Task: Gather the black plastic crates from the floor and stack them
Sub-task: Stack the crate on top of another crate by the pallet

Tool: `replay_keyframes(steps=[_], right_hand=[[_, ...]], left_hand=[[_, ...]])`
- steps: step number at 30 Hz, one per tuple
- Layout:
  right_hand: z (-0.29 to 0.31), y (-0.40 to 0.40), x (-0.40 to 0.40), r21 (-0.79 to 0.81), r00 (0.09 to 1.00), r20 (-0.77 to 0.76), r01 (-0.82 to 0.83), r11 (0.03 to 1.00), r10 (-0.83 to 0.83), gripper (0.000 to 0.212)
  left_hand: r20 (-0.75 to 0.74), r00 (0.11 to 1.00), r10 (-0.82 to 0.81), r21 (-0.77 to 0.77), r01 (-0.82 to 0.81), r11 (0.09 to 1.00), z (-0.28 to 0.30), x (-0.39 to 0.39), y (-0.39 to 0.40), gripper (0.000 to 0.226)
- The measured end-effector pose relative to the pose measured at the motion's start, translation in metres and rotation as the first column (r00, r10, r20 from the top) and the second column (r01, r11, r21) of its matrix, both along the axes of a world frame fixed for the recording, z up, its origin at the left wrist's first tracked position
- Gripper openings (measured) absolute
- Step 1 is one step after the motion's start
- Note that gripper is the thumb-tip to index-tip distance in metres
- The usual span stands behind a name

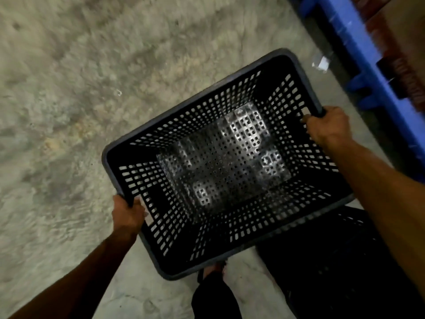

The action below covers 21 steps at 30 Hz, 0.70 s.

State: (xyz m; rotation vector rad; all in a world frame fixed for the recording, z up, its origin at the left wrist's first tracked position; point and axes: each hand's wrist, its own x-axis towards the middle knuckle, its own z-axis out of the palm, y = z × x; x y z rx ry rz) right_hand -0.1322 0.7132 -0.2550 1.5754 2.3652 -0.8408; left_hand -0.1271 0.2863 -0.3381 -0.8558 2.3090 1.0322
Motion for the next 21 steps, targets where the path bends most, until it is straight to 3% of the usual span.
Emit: replay_keyframes(steps=[4,8,11,14,21], right_hand=[[0.039,-0.061,-0.005,0.068,0.995,-0.059,-0.078,0.995,0.082,0.039],[0.105,-0.138,0.001,0.085,0.993,-0.116,0.021,0.996,-0.011,0.041],[0.181,-0.202,0.018,0.109,0.98,-0.16,0.14,0.984,-0.122,0.05],[0.276,-0.246,0.028,0.142,0.955,-0.244,0.207,0.968,-0.168,0.051],[0.521,-0.288,0.06,0.222,0.85,-0.469,0.378,0.899,-0.241,0.052]], left_hand=[[-0.018,0.998,0.058,-0.017,-0.058,0.998,0.025,-0.012,-0.061,0.011],[-0.161,0.983,-0.084,-0.051,0.076,0.996,0.095,-0.044,-0.136,0.012],[-0.301,0.923,-0.239,-0.096,0.22,0.971,0.18,-0.073,-0.198,0.014],[-0.501,0.799,-0.331,-0.13,0.309,0.942,0.283,-0.109,-0.23,0.017],[-0.771,0.566,-0.291,-0.054,0.398,0.916,0.524,-0.163,-0.226,0.027]])
